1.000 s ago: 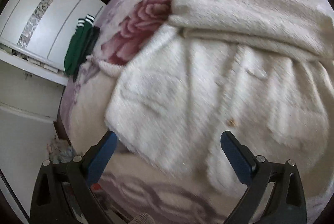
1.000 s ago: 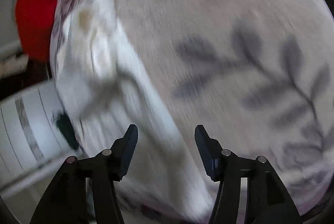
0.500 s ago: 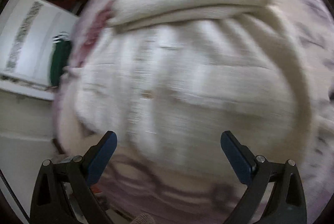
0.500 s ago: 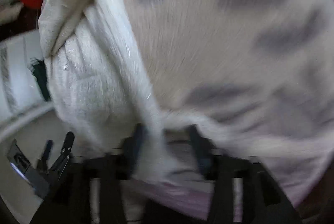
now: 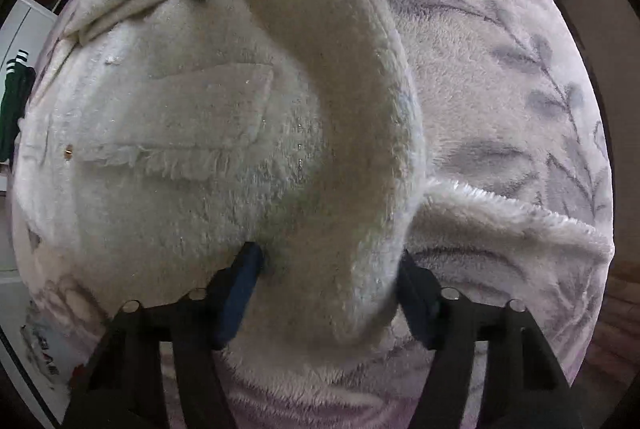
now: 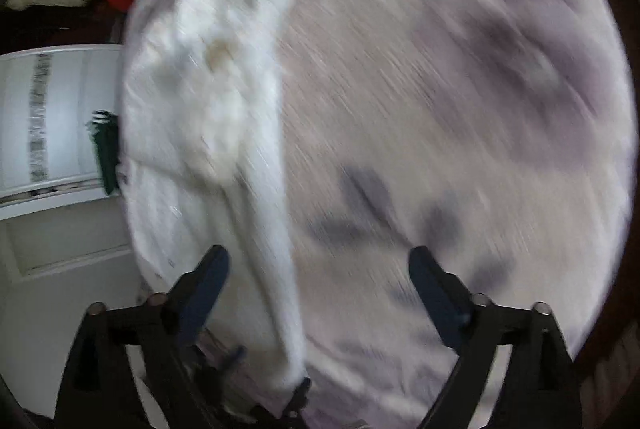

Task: Fold large clothes

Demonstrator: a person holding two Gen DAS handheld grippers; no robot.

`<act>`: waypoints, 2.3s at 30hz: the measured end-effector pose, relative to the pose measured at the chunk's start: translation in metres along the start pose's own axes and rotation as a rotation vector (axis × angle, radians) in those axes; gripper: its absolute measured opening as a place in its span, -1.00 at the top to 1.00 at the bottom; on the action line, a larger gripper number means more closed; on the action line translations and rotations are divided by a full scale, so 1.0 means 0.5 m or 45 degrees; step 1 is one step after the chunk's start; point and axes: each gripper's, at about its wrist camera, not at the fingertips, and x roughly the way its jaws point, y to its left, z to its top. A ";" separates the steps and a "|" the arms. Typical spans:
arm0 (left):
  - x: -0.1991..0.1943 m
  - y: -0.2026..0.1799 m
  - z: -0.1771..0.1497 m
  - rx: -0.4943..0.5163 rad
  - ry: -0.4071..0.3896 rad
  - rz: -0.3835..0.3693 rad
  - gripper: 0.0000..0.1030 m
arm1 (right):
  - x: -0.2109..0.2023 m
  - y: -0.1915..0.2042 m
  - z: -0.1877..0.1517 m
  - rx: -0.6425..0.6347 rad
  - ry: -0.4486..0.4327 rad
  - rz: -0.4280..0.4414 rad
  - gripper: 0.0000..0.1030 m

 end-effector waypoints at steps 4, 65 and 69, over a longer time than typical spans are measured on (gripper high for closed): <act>-0.013 0.010 0.004 0.004 -0.052 -0.012 0.59 | 0.040 0.010 0.093 -0.018 -0.034 0.184 -0.88; 0.010 0.971 -0.044 -0.982 -0.049 -0.275 0.45 | 0.611 0.810 0.267 -0.008 0.105 -0.105 0.51; -0.004 1.011 -0.071 -0.999 -0.025 -0.304 0.13 | 0.578 0.851 0.236 -0.099 0.114 -0.107 -0.39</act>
